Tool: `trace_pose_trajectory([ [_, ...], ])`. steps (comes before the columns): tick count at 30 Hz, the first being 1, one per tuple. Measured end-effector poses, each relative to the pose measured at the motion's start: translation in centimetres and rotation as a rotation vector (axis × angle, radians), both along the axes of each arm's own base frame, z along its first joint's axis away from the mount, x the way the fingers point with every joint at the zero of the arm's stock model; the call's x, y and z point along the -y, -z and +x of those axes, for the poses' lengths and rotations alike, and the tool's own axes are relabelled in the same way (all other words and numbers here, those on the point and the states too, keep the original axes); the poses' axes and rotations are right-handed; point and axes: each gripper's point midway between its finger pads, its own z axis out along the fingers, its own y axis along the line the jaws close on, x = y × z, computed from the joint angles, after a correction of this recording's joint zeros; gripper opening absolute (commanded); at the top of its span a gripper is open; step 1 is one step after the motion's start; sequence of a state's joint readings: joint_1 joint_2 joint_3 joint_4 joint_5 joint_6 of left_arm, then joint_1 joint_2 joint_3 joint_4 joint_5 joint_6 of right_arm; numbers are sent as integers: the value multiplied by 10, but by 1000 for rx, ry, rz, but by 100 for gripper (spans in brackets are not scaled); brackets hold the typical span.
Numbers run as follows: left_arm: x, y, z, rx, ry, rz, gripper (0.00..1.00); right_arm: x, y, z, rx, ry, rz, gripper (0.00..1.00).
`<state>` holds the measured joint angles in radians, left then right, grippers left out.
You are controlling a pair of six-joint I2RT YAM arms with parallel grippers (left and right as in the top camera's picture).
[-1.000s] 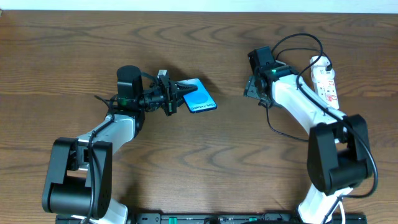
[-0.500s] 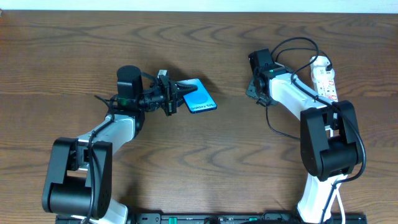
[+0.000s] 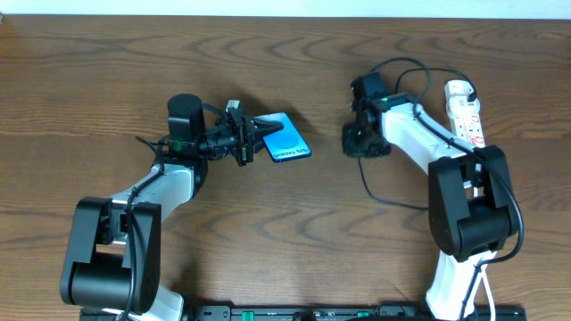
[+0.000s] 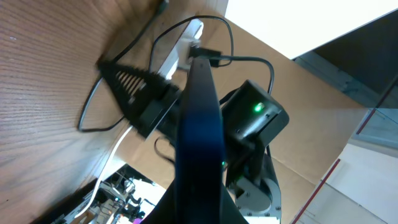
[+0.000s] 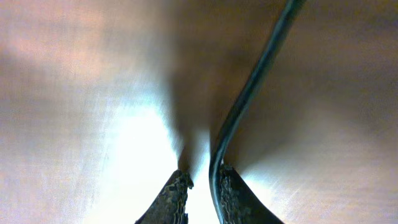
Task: Plug charger to phone and switch on socket
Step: 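Lower the right gripper and grasp the cable near its USB-C plug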
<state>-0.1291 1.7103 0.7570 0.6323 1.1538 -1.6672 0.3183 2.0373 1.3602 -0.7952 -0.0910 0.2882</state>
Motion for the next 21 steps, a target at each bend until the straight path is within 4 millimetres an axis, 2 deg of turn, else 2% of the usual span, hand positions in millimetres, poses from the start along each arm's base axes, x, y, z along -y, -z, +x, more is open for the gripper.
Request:
trace_pose_trajectory([
  [2,0,0,0,0,0,0,7,-5,0,-12,-35,-43,-7,33],
  [6,0,0,0,0,0,0,7,-14,0,-33,-89,-116,-35,63],
  [9,0,0,0,0,0,0,7,-19,0,-38,-93,-150,-44,73],
  [13,0,0,0,0,0,0,7,-22,-1,-31,-63,-133,-44,78],
  [17,0,0,0,0,0,0,7,-17,-1,-14,-5,-51,-61,80],
  [21,0,0,0,0,0,0,7,-10,-3,13,89,44,-59,74],
])
